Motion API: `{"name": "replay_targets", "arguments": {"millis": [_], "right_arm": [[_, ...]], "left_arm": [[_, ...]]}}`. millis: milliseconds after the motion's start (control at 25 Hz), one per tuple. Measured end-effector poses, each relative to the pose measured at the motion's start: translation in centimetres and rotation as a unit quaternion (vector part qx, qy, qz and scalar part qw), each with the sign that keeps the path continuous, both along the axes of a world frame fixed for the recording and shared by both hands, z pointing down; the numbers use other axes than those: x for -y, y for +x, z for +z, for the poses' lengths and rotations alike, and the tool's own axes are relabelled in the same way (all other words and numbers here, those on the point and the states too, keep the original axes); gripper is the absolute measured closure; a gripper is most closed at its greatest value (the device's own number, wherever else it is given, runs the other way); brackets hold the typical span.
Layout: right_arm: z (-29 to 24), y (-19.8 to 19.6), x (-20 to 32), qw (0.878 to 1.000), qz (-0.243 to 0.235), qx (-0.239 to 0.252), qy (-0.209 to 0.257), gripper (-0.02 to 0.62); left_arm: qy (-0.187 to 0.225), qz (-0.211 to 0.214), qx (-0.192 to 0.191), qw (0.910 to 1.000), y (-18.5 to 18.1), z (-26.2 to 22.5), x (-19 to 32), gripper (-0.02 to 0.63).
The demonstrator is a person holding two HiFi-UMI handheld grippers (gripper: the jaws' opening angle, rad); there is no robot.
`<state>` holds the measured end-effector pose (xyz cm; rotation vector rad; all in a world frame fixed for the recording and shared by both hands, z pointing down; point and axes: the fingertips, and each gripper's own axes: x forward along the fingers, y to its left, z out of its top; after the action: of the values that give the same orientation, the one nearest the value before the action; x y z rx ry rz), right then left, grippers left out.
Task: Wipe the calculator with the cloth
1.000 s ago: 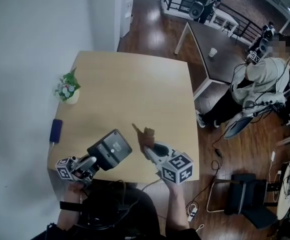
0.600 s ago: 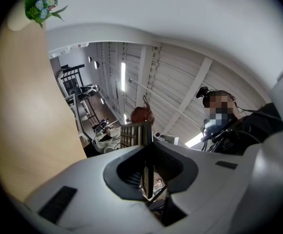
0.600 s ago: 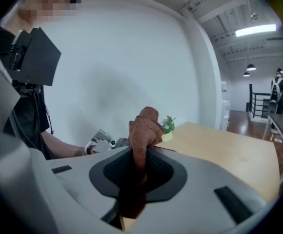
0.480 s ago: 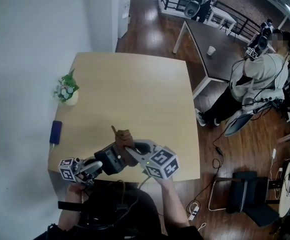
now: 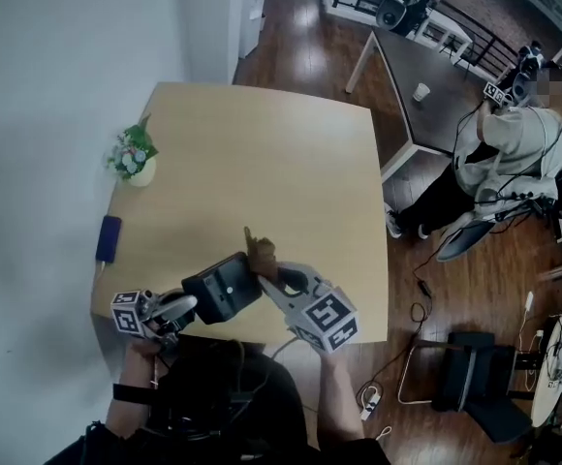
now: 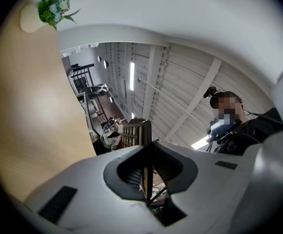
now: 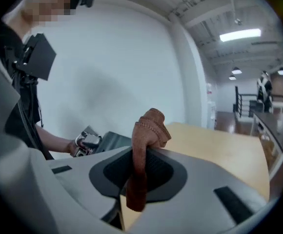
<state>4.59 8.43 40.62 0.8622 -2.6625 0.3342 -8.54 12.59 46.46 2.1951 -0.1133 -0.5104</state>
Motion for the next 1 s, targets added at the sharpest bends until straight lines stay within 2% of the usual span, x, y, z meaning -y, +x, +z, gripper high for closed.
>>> {"name": "replay_targets", "arguments": {"millis": [120,280,440,560,640,680,760,840,920,1000], "right_arm": [[-3.3,-4.7,-0.3,0.992,-0.077,-0.044,0.089,0.528],[-1.3,-7.7,-1.2,0.965,-0.142,-0.16,0.149,0.528],[1.3,-7.5,-4.6,0.943,-0.2,-0.218,0.154,0.529],[5.1,-5.8,-7.6,0.924,-0.244,-0.274,0.107,0.528],[6.0,-4.3,-8.0,0.926,-0.235,-0.286,0.077,0.529],[5.3,-3.8,-7.5,0.933,-0.218,-0.277,0.073,0.529],[1.9,-3.7,-5.3,0.954,-0.17,-0.232,0.086,0.529],[-2.0,-4.5,-2.0,0.966,-0.12,-0.192,0.124,0.529],[-4.2,-6.0,0.7,0.965,-0.095,-0.183,0.162,0.528],[-3.7,-7.8,1.6,0.959,-0.111,-0.197,0.17,0.529]], "left_arm": [[-0.003,0.014,0.017,0.9997,1.5,-0.3,0.5,0.551],[-0.017,0.008,0.017,0.9997,2.6,-0.7,1.7,0.549],[-0.037,-0.026,-0.021,0.9987,1.0,-1.0,3.3,0.551],[-0.044,-0.042,-0.009,0.9981,0.2,-0.4,3.8,0.551],[-0.046,-0.04,0.007,0.9981,0.1,0.1,3.7,0.551],[-0.045,-0.038,0.012,0.9982,0.1,0.2,3.5,0.551],[-0.042,-0.034,0.017,0.9984,0.4,0.2,3.3,0.551],[-0.036,-0.029,0.02,0.9987,0.8,0.3,3.2,0.551],[-0.029,-0.022,0.025,0.999,1.5,0.3,3.2,0.551],[-0.025,-0.019,0.024,0.9992,1.9,0.1,3.1,0.551]]}}
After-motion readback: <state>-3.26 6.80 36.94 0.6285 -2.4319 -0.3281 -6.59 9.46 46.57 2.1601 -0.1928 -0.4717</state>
